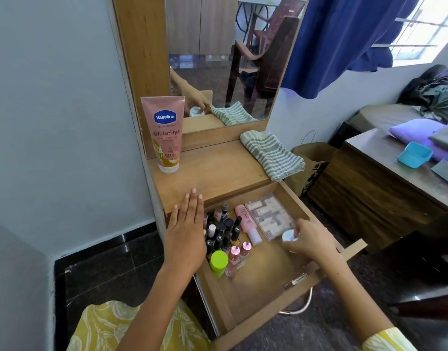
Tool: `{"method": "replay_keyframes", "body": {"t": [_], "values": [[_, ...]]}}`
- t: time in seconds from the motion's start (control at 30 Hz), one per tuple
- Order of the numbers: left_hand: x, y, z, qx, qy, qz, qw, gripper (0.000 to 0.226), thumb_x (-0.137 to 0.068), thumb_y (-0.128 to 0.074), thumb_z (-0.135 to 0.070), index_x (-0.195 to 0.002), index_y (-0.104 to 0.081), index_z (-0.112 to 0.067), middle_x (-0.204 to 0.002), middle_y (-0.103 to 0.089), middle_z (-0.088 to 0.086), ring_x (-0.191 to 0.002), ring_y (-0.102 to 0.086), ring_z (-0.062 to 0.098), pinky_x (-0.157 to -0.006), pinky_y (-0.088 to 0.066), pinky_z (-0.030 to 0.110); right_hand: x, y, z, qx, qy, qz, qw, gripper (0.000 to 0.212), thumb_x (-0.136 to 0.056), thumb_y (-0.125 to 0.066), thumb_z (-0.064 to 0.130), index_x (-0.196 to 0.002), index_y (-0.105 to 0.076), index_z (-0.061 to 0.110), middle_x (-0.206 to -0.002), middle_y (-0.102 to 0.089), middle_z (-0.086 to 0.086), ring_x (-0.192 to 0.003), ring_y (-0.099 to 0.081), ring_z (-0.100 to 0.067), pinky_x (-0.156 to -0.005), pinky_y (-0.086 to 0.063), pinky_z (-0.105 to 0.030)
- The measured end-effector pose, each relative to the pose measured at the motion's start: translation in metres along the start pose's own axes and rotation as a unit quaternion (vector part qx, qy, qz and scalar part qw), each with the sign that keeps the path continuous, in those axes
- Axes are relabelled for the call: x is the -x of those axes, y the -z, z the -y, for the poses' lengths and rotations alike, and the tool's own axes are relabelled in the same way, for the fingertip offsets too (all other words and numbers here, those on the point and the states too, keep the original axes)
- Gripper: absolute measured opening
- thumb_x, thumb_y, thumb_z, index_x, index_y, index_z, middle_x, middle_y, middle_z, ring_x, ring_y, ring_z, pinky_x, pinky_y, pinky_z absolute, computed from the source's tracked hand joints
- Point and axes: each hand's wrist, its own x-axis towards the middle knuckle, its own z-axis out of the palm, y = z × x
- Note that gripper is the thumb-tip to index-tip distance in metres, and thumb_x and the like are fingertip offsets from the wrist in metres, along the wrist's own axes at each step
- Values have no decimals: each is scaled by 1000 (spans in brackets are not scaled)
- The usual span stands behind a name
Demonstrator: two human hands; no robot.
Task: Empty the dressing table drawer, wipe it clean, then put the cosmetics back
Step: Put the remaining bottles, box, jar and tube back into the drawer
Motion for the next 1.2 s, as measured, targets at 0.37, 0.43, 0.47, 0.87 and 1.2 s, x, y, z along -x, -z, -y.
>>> {"method": "replay_keyframes", "body": {"t": [0.37, 0.43, 0.47, 0.87, 1.2], "values": [[1, 1, 0, -5, -5, 0, 1000, 72, -100, -29, -25, -137, 31, -10, -151, 31, 8, -141, 24, 21, -111, 15, 36, 11, 6, 11, 57, -32, 9, 998, 30, -85, -66, 30, -114, -61, 22, -107, -59, 1, -91, -60, -16, -69, -52, -26], [1, 4, 0, -10, -8, 5, 1000, 71, -100, -30, -25, -138, 29, -11, -153, 28, 8, -142, 21, 21, -111, 15, 36, 16, 15, 23, 23, -9, -29, 999, 29, -84, -67, 36, -110, -62, 24, -108, -60, 2, -90, -61, -15, -69, -54, -28], [0, 6, 1, -14, -11, 10, 1000, 71, -100, -30, -25, -139, 27, -11, -154, 26, 8, -143, 20, 21, -111, 15, 36, 18, 19, 33, 10, 11, -47, 999, 29, -84, -66, 39, -109, -62, 25, -108, -61, 2, -90, -61, -14, -68, -53, -28], [-50, 107, 18, -37, -79, -232, 969, 52, -100, -38, -22, -147, -22, -4, -155, -20, 15, -144, -15, 27, -117, -13, 48, 18, 52, 166, -160, 226, -132, 952, 21, -85, -60, 39, -101, -65, 26, -100, -67, 5, -93, -62, -15, -73, -52, -33], [-106, 158, 41, -109, -52, -245, 962, 41, -99, -33, -15, -136, -38, 2, -128, -49, 20, -117, -44, 35, -104, -33, 43, 0, 60, 190, -219, 224, -192, 930, 17, -89, -58, 36, -94, -66, 22, -97, -66, 5, -85, -62, -12, -70, -50, -31]]}}
